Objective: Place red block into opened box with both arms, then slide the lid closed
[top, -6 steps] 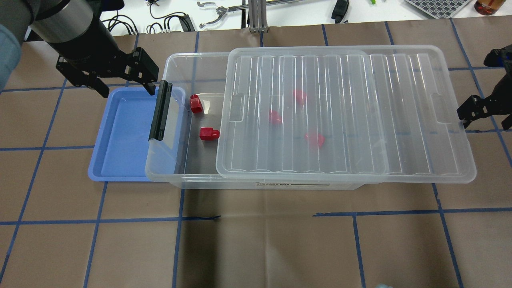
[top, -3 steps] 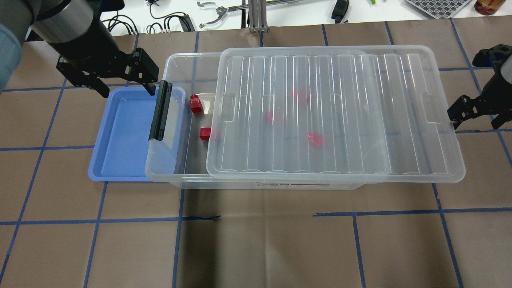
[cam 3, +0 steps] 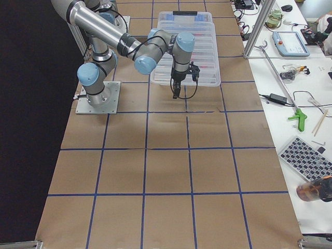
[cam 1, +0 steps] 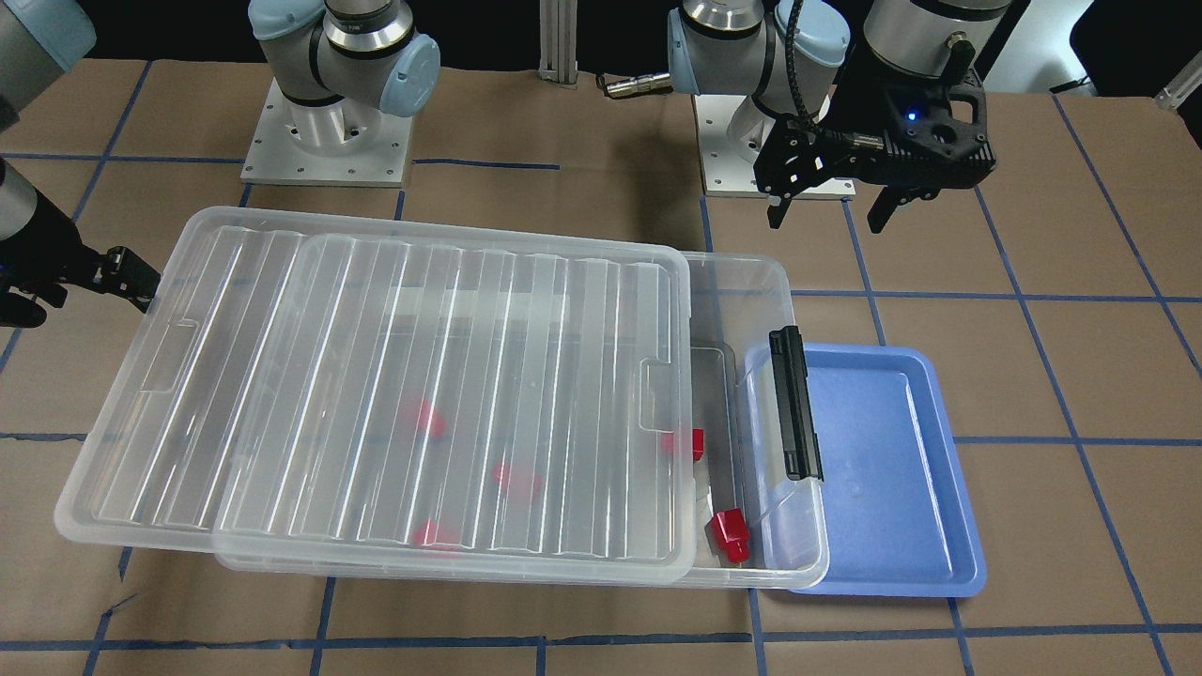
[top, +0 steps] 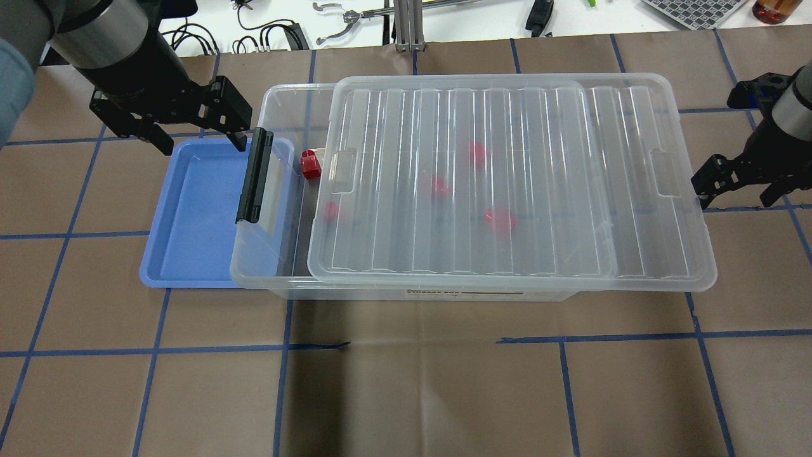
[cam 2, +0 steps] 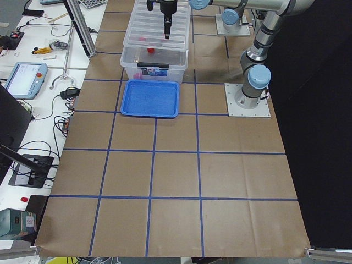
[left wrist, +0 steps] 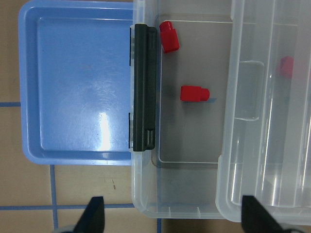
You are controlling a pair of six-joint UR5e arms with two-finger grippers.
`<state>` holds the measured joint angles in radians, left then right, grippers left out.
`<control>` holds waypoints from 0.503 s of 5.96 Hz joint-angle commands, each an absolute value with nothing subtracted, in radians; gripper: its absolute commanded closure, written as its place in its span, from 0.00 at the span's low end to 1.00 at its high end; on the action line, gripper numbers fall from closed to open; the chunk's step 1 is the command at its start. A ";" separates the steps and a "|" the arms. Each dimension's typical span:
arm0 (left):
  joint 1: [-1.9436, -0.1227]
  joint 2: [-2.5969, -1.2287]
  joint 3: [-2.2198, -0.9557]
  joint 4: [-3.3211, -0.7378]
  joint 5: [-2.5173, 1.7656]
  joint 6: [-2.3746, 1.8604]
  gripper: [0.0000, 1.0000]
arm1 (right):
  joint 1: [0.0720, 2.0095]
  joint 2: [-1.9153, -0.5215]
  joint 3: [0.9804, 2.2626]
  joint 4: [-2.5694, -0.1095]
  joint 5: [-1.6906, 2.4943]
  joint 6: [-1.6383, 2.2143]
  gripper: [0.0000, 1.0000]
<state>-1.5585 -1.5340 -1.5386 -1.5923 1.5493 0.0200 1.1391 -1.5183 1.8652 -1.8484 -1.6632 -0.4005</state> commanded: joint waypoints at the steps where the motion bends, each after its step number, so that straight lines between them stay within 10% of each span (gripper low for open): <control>1: -1.559 -1.534 -1.539 -1.592 1.549 0.020 0.02 | 1.157 -1.520 1.867 -1.838 -1.635 -0.399 0.00; 3: -1.559 -1.534 -1.539 -1.592 1.549 0.020 0.02 | 1.184 -1.526 1.871 -1.838 -1.628 -0.391 0.00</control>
